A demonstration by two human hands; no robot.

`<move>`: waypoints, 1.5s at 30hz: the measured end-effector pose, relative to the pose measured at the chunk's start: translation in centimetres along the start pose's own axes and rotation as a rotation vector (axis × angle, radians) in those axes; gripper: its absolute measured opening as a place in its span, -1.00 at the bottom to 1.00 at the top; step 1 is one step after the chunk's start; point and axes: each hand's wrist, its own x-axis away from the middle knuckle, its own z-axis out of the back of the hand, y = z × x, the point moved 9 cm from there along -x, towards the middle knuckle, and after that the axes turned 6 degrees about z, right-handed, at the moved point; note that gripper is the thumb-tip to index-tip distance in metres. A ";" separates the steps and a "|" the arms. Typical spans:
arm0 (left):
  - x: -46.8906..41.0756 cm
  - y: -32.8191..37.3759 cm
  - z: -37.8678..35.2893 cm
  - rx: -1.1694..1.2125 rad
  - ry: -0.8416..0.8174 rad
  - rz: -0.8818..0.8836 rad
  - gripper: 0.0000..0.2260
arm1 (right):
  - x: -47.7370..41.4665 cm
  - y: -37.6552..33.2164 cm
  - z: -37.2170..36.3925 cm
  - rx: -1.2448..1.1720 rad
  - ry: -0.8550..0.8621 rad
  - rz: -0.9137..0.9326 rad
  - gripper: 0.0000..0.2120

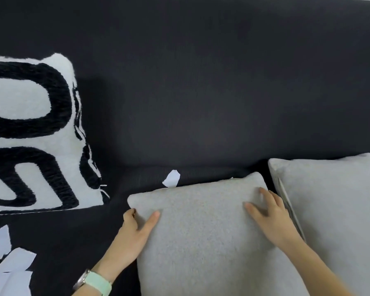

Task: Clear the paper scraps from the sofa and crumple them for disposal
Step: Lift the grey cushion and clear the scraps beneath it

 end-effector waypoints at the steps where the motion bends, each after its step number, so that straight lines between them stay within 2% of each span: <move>1: -0.2 -0.1 0.0 -0.002 0.005 -0.002 -0.07 | -0.1 0.4 -0.1 -0.021 -0.007 -0.012 -0.31; 7: -0.7 -0.6 -0.1 0.045 0.026 -0.027 -0.11 | 0.0 2.0 -0.2 -0.135 0.002 -0.086 -0.19; 11: -0.7 -1.7 -0.8 0.132 -0.010 0.044 -0.08 | 1.0 3.7 0.0 -0.214 0.035 -0.158 -0.05; 16: 1.1 0.0 -0.5 0.222 0.001 -0.068 -0.28 | 2.3 3.3 1.1 -0.299 0.098 -0.126 0.00; 22: 5.3 6.6 4.5 0.250 0.122 -0.315 -0.43 | 3.4 -1.2 4.6 -0.424 0.234 0.023 0.00; 26: 8.6 11.5 8.9 0.277 0.196 -0.471 -0.46 | 3.7 -6.7 7.8 -0.503 0.342 0.214 -0.35; 28: 10.1 13.5 11.0 0.278 0.238 -0.527 -0.43 | 3.9 -9.4 9.7 -0.543 0.390 0.299 -0.45; 37: 15.1 20.3 15.0 0.290 0.273 -0.795 -0.26 | 4.4 -16.0 15.1 -0.663 0.540 0.528 -0.28; 41: 16.1 22.7 15.4 0.316 0.258 -0.892 -0.34 | 4.7 -17.6 16.5 -0.710 0.572 0.603 -0.27; 45: 15.3 23.8 16.5 0.515 0.256 -0.933 -0.36 | 5.3 -18.8 17.4 -0.757 0.594 0.688 -0.30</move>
